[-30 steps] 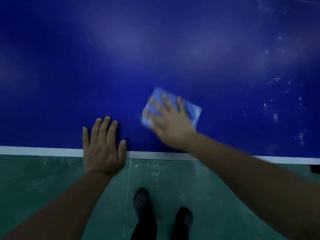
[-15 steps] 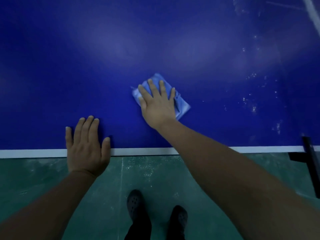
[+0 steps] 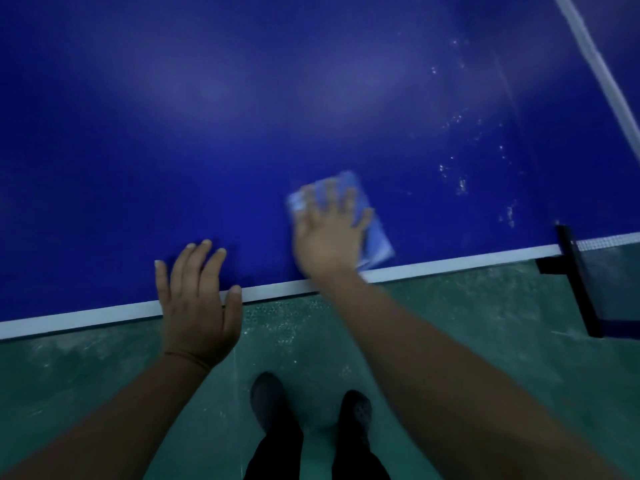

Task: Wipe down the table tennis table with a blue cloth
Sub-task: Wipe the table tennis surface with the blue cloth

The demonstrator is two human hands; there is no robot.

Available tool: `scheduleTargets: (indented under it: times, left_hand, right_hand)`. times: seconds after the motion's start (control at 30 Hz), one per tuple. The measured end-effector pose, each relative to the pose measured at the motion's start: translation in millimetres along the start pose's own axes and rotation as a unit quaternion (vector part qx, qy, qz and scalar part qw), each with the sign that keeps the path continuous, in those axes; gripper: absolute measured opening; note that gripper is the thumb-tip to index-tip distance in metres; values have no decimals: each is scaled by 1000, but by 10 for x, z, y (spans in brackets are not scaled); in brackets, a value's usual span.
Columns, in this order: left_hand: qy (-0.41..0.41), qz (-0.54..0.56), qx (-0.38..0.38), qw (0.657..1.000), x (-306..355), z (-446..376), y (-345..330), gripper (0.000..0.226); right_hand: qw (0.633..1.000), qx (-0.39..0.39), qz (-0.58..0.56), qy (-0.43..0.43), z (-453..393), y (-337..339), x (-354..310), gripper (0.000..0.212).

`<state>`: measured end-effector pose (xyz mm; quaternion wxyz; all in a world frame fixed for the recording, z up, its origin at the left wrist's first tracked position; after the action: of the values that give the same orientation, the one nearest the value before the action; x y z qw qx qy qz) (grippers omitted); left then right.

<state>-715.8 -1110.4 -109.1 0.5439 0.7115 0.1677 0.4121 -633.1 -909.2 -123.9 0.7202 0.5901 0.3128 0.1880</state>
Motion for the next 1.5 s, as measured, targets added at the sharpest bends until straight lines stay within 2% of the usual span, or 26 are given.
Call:
scheduleTargets:
  times: [0.03,0.07,0.1,0.17,0.27,0.33,0.37,0.4,0.47,0.53,0.57,0.6,0.67,0.73,0.77,0.83,1.0,1.13,1.2,1.3,1.33,1.37,1.43,1.5]
  left_hand:
    - [-10,-1,0,1000,48,-23,-35,56]
    - [-25,-2,-1,1000,95,-48,-70,55]
    - [-42,-3,-3,999,133,-74,-102,54]
    - [-77,-17,-8,997,174,-117,-152,53]
    - [-113,-69,-17,991,168,-115,-227,54]
    - [-117,-93,-21,989,147,-115,-267,56]
    - [-116,-98,-23,988,144,-116,-285,56]
    - [-114,-103,-25,988,142,-118,-297,57]
    - [-109,-108,-26,988,141,-125,-311,58]
    - [-102,-106,-28,989,147,-125,-313,59]
    - [-99,-105,-27,989,148,-126,-312,59]
    - [-96,-104,-26,990,150,-125,-311,59]
    - [-90,-101,-25,991,151,-119,-309,59]
    - [-89,-92,-24,991,157,-123,-307,58]
    - [-90,-91,-22,992,156,-128,-308,57]
    - [-90,-93,-24,991,154,-122,-305,57]
    - [-83,-85,-35,992,173,-130,-277,60]
    - [-86,-93,-40,991,169,-136,-275,61]
    - [-87,-87,-42,992,166,-136,-277,62]
    - [-89,-83,-36,992,165,-138,-279,64]
    - [-89,-82,-36,992,164,-137,-276,64]
    - [-88,-83,-37,992,162,-137,-273,64]
    - [-88,-86,-39,992,160,-138,-272,65]
    - [-89,-89,-37,991,152,-137,-288,64]
  right_hand:
    - [998,-17,-5,65,145,-73,-171,54]
    - [995,-21,-8,93,270,-96,-173,55]
    - [996,-19,-15,86,343,-52,-12,54]
    - [1000,2,13,5,437,82,590,55]
    - [984,18,27,-178,498,369,1584,58]
    - [967,39,-1,-252,475,439,1741,58]
    - [964,42,2,-261,457,409,1628,61]
    - [970,42,12,-239,453,345,1433,64]
    - [993,37,23,-107,495,183,952,65]
    - [999,22,16,31,594,74,704,57]
    - [998,29,9,58,607,92,758,51]
    - [998,33,13,46,619,141,944,46]
    - [996,40,54,-61,711,311,1410,44]
    - [979,63,-11,-191,874,535,1825,43]
    - [972,69,-70,-214,952,629,1882,38]
    - [970,79,-161,-162,1047,788,1637,31]
    - [941,-8,-339,-6,696,1021,568,23]
    - [919,-107,-377,39,-216,1082,627,22]
    - [942,-78,-327,1,-709,1202,895,30]
    - [992,29,-126,-5,-1044,1182,1158,45]
    - [997,12,-63,31,-1031,1065,1120,50]
    - [996,-39,-1,79,-943,900,1027,58]
    - [977,-136,95,136,-722,559,976,67]
    - [979,-108,115,129,-833,488,1123,62]
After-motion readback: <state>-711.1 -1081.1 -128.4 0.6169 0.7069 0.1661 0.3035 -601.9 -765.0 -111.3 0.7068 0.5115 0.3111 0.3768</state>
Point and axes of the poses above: each hand's wrist, its own z-axis away from the middle knuckle, its own y-axis out of the back of the hand, x = y × z, the point moved 1 cm from there along -z, towards the middle knuckle, and after that the axes turned 10 degrees about y, right-handed, at the moved point
